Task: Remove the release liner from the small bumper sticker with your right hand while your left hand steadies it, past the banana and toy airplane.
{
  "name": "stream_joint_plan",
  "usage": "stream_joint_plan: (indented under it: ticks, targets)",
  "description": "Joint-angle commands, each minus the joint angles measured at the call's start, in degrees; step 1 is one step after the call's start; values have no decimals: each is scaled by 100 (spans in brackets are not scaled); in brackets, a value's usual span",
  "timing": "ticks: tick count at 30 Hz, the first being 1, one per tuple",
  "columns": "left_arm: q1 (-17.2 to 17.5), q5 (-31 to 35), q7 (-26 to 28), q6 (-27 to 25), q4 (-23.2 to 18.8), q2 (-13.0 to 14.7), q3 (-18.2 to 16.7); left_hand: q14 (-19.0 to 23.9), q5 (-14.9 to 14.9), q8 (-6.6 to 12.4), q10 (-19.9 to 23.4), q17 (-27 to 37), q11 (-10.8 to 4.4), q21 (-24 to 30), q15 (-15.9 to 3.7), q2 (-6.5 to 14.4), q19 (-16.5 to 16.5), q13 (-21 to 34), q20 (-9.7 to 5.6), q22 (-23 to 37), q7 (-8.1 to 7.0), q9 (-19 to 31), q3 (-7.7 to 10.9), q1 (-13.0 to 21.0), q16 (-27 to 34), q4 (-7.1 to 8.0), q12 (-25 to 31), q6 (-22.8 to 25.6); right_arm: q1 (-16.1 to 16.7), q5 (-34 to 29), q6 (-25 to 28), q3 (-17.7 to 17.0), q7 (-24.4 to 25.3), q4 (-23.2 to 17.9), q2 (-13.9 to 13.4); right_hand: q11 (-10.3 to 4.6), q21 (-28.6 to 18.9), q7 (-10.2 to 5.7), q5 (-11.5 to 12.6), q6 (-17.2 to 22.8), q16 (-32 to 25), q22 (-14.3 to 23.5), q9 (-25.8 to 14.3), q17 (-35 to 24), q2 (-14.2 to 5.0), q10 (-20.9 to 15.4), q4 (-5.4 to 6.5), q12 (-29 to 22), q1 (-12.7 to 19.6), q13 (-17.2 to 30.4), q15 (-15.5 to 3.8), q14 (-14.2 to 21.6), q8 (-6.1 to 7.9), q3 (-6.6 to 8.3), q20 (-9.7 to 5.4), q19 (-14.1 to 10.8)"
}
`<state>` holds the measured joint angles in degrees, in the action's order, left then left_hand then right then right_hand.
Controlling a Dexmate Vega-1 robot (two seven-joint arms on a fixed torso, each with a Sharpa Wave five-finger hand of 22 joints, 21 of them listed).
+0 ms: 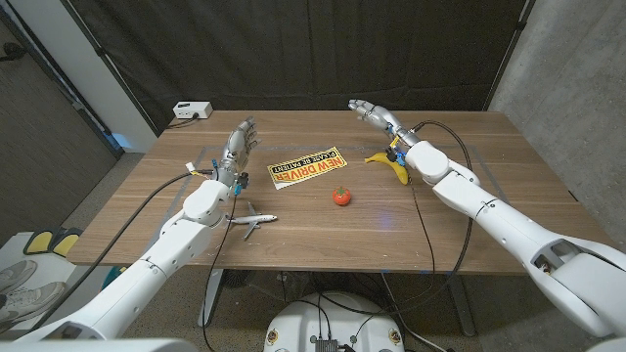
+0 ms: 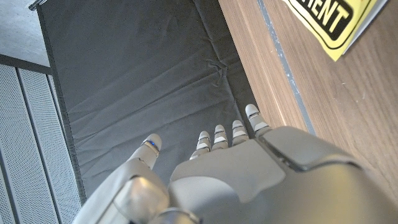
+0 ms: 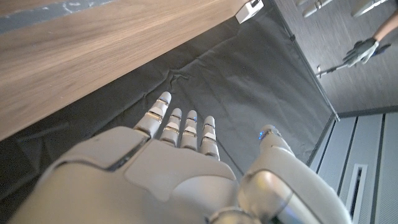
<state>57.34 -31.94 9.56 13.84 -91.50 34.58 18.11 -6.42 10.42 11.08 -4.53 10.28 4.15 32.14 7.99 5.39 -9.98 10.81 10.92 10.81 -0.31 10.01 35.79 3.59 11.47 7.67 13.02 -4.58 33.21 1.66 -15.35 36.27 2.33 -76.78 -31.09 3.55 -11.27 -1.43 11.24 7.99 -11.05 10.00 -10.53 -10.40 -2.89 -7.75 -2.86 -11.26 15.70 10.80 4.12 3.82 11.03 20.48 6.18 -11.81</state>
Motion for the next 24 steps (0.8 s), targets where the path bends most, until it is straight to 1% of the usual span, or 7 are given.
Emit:
stream_joint_plan:
  ticks: [1, 7, 14, 18, 20, 22, 24]
  targets:
    - [145, -21, 28, 28, -115, 59, -62, 61, 16, 23, 58, 15, 43, -2, 23, 137, -90, 28, 70, 23, 17, 21, -9, -79, 35, 33, 50, 36, -164, -984, 420, 412, 164, -435, -57, -47, -18, -39, 26, 22, -33, 18, -13, -7, 1, -18, -59, -8, 83, 9, -14, 48, 7, 31, 64, -27]
    - [193, -12, 47, 11, -177, 81, -75, 105, 16, 21, 88, 18, 46, -2, 25, 134, -71, 32, 95, 24, 19, 22, -12, -84, 44, 35, 57, 57, -270, -1365, 626, 608, 124, -490, -17, -87, -22, -59, 25, -11, -34, 20, -15, -6, 6, 20, -103, 9, 126, 10, -28, 61, -5, 40, 109, -37]
    - [248, -4, 87, -20, -249, 93, -83, 136, 16, 17, 111, 20, 59, -5, 34, 132, -58, 35, 104, 24, 21, 23, -14, -88, 48, 36, 61, 67, -425, -1543, 541, 824, -47, -279, 92, -131, -21, -70, 24, -73, -27, 22, -17, -7, 21, 98, -163, 35, 179, 12, -40, 59, -23, 48, 135, -33]
    - [278, 6, 101, -14, -278, 100, -90, 154, 16, 12, 123, 22, 57, -7, 33, 130, -52, 37, 106, 25, 17, 24, -16, -91, 50, 37, 62, 69, -508, -1654, 466, 934, -63, -118, 183, -138, -22, -79, 24, -102, -26, 23, -18, -7, 16, 123, -187, 42, 207, 13, -43, 60, -30, 58, 145, -34]
    - [293, 16, 103, -2, -286, 103, -92, 158, 16, 13, 150, 23, 64, -11, 40, 128, -52, 39, 112, 25, 14, 24, -18, -93, 48, 37, 71, 78, -550, -1664, 425, 970, -70, -9, 241, -157, -23, -73, 28, -145, -24, 23, -20, -8, -26, 144, -237, 45, 286, 13, -49, 58, -36, 100, 152, -36]
    - [313, 13, 100, 10, -298, 104, -96, 167, 16, 15, 155, 24, 67, -14, 36, 126, -52, 40, 116, 25, 11, 24, -20, -95, 49, 38, 71, 90, -568, -1775, 537, 1017, -3, 23, 296, -183, -21, -68, 26, -197, -22, 23, -22, -10, -96, 158, -327, 42, 428, 14, -51, 56, -35, 178, 156, -33]
    - [334, 18, 105, 7, -317, 113, -99, 171, 16, 14, 156, 24, 73, -16, 38, 125, -54, 40, 118, 25, 7, 25, -21, -96, 49, 38, 70, 91, -583, -1889, 687, 1063, 53, 24, 338, -186, -19, -75, 24, -211, -18, 23, -23, -10, -107, 172, -350, 45, 462, 14, -51, 48, -36, 194, 159, -26]
